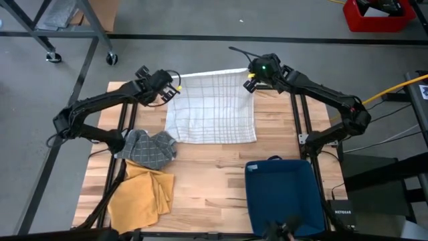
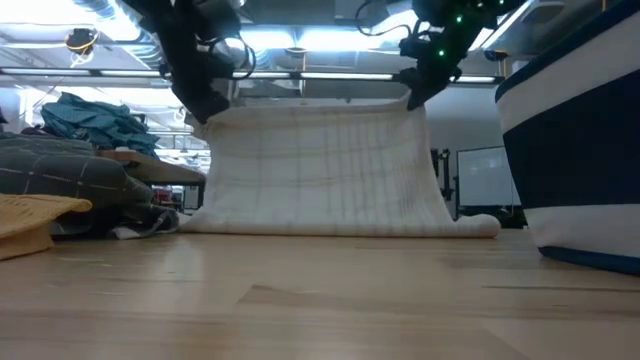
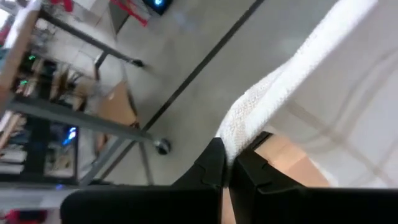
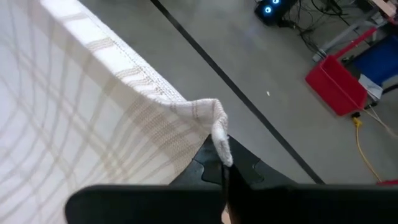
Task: Fold towel
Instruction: Fold the white towel
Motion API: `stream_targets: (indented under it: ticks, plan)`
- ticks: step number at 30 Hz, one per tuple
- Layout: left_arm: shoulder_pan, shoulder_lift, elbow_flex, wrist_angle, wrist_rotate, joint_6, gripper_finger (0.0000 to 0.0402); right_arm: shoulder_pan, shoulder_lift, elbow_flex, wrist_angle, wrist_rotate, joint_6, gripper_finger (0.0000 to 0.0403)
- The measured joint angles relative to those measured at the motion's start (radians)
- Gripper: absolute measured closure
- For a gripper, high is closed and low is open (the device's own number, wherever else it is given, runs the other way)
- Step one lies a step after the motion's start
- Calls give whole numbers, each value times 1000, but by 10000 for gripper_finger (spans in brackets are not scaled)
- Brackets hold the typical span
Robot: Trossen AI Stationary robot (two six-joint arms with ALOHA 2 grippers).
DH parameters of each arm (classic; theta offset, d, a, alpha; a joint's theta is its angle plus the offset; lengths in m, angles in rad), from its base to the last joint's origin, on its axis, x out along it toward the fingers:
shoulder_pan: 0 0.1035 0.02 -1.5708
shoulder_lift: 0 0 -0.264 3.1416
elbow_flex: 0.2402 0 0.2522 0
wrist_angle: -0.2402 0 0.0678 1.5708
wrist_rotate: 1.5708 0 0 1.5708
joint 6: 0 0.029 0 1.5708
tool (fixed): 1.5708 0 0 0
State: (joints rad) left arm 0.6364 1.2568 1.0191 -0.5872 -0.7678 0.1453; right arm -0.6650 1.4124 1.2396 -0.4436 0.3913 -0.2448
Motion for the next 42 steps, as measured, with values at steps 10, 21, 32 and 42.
stream_targets:
  ticks: [10,21,32,42]
  plan:
    - [92,44,0,217,74,94,401,-71,34,0,43,-11,1,402]
    - [137,43,0,453,65,144,401,-89,34,27,172,28,0,402]
    - [163,43,1,612,72,148,401,-90,34,27,254,88,2,402]
    - [200,63,1,588,74,207,401,-100,54,27,266,75,-4,402]
